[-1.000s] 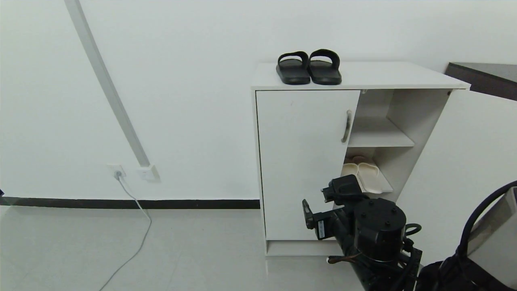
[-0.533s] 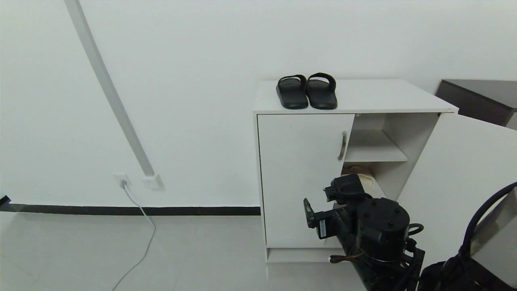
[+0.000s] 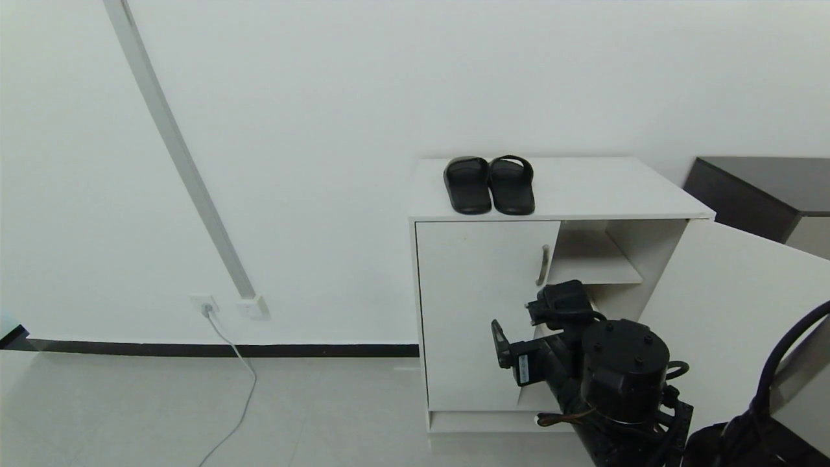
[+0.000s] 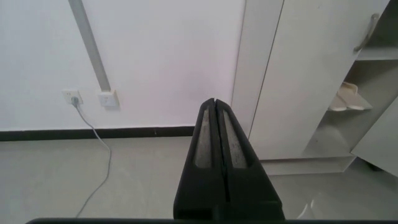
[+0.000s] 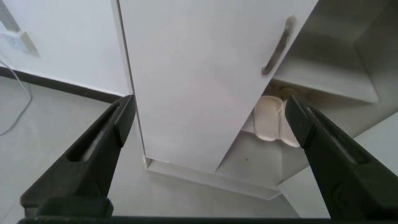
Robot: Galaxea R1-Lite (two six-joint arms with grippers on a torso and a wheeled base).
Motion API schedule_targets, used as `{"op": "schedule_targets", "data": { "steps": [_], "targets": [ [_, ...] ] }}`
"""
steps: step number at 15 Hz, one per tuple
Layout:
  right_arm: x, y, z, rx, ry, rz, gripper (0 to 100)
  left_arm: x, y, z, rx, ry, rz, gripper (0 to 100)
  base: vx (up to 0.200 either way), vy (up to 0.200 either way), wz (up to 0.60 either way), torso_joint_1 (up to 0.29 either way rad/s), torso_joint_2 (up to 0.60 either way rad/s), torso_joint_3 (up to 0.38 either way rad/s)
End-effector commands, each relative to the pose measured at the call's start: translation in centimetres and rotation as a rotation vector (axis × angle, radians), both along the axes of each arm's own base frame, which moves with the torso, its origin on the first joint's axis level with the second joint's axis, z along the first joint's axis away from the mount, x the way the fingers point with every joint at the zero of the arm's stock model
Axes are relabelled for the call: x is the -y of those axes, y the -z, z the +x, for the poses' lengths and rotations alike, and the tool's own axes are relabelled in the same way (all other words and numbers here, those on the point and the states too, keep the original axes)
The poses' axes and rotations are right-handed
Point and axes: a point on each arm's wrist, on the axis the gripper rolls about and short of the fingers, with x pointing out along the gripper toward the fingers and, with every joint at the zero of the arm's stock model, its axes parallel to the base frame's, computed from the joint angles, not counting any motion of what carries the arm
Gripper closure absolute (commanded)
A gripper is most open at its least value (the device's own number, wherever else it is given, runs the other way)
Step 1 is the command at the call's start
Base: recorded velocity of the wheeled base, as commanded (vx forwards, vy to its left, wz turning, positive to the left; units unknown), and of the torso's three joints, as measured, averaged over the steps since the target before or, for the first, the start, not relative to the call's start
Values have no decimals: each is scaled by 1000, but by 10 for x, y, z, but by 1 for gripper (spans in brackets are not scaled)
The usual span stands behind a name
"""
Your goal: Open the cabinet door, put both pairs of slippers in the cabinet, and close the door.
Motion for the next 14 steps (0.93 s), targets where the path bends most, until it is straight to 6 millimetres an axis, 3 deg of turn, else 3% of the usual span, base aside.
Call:
{"op": "schedule_targets", "data": {
  "steps": [1,6,14],
  "targets": [
    [-1,0,1,1,0,0,0,0,0,0,0,0,0,100,0,0,0,237,-540,-315],
    [0,1,2,-3,0,-3,0,0,0,0,-2,0,0,100,0,0,0,253,-580,-326],
    [-5,21,7,-43,-3,-45,0,0,0,0,0,0,2,100,0,0,0,204,-449,-241]
  ]
}}
